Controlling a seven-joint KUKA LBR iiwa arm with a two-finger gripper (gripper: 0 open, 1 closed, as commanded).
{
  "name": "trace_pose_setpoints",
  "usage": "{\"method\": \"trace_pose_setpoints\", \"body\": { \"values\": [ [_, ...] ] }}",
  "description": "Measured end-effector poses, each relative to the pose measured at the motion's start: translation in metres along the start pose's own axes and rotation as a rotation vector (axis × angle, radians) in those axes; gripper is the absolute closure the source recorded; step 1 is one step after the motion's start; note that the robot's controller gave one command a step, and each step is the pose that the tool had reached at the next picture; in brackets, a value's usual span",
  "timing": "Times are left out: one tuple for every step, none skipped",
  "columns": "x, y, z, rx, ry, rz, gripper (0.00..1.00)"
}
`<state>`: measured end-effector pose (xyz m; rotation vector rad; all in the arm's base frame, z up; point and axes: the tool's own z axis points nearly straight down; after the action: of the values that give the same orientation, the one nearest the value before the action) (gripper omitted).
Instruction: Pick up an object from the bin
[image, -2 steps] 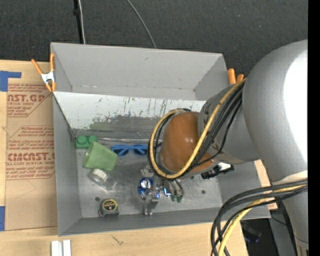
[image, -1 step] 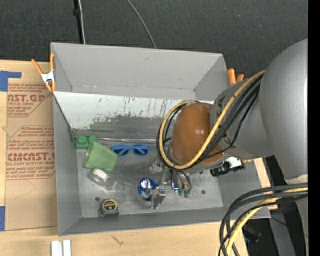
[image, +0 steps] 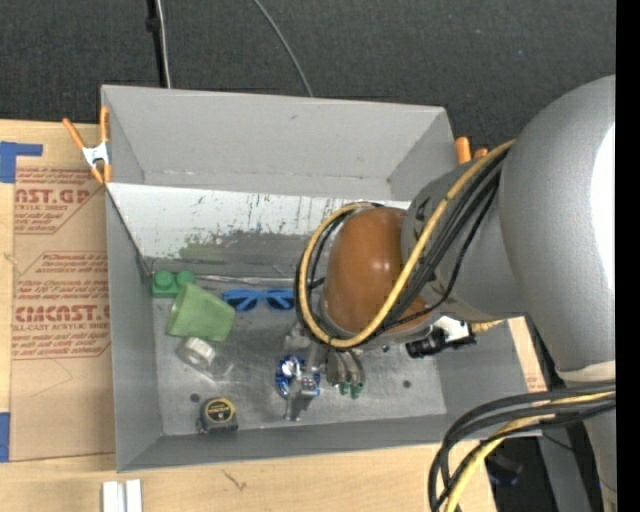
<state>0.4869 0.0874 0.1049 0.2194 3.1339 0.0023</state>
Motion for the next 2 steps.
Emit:
{"method": "trace_pose_setpoints", "body": {
  "values": [
    [-0.0081,-0.0152,0.0323,-0.004,-0.006,0.042,0.0],
    [-0.0088,-0.0135,0.0303,-0.001,-0.002,0.04,0.0]
  ]
}}
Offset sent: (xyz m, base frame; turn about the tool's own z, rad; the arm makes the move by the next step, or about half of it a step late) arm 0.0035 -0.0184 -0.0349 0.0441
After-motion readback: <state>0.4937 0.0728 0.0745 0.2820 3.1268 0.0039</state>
